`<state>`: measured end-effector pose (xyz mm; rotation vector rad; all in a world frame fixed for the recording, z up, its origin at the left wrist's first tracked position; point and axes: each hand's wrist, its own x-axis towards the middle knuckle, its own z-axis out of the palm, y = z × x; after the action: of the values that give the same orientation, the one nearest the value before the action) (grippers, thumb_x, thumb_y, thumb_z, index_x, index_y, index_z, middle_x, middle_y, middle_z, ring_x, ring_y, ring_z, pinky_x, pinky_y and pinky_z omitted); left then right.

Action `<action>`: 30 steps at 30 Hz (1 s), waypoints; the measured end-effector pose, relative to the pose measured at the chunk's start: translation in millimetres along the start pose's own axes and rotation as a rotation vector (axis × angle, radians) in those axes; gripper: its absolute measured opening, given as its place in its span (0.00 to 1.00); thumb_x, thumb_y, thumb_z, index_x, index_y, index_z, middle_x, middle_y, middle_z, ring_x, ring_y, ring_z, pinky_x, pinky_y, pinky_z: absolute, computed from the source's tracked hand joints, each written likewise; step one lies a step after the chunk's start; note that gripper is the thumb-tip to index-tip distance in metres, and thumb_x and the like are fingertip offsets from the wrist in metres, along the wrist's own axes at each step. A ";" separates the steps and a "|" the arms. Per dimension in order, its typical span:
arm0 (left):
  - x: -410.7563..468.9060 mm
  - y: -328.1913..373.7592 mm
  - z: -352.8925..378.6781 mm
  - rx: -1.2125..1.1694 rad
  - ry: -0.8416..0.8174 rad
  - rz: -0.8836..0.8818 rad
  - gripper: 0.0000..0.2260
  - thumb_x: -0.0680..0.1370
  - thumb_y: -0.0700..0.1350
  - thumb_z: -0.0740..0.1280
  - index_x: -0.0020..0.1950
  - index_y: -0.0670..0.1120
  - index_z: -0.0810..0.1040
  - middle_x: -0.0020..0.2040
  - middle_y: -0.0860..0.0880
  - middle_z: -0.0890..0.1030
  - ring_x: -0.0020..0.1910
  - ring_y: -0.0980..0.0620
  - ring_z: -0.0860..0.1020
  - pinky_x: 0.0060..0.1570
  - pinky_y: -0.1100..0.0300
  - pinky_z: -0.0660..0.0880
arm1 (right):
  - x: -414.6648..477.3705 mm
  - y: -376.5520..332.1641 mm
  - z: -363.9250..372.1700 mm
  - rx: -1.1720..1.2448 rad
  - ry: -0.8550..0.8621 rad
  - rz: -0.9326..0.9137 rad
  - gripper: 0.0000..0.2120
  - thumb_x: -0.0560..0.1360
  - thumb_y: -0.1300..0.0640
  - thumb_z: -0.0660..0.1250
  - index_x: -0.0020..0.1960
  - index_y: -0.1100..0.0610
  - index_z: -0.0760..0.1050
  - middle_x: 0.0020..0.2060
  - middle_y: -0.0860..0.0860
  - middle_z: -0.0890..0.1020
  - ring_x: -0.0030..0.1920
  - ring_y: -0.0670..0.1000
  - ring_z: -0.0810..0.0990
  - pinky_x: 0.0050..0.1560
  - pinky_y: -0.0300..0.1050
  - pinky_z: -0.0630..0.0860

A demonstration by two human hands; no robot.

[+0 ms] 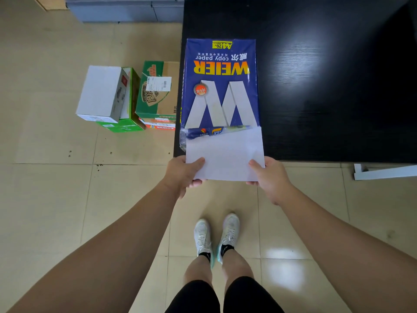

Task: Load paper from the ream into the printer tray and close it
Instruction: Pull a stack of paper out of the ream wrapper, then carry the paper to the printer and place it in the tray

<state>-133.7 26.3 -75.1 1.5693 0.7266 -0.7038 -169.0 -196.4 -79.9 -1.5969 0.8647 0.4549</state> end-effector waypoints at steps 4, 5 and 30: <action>-23.2 -16.6 -0.5 -0.021 -0.002 -0.012 0.14 0.78 0.43 0.71 0.60 0.37 0.77 0.51 0.40 0.83 0.36 0.46 0.81 0.26 0.61 0.79 | -19.5 19.1 -4.6 -0.040 0.006 0.005 0.08 0.76 0.54 0.67 0.51 0.57 0.80 0.44 0.58 0.86 0.32 0.57 0.83 0.45 0.65 0.82; -29.6 -20.4 -0.2 -0.026 0.001 -0.005 0.13 0.78 0.43 0.71 0.59 0.37 0.77 0.52 0.40 0.82 0.38 0.45 0.81 0.27 0.61 0.79 | -24.8 22.7 -5.5 -0.037 0.015 0.009 0.07 0.76 0.55 0.67 0.50 0.57 0.80 0.44 0.58 0.85 0.32 0.56 0.82 0.45 0.64 0.82; -190.6 -53.3 1.2 0.200 -0.272 0.249 0.04 0.78 0.40 0.68 0.52 0.46 0.77 0.50 0.41 0.83 0.35 0.43 0.81 0.33 0.55 0.82 | -233.0 89.3 -42.6 0.239 0.327 -0.076 0.05 0.79 0.61 0.65 0.50 0.61 0.80 0.43 0.53 0.84 0.40 0.54 0.83 0.41 0.54 0.84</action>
<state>-293.8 18.4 41.0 1.6666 0.2600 -0.8017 -393.4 -174.2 35.2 -1.4961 1.0567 0.0309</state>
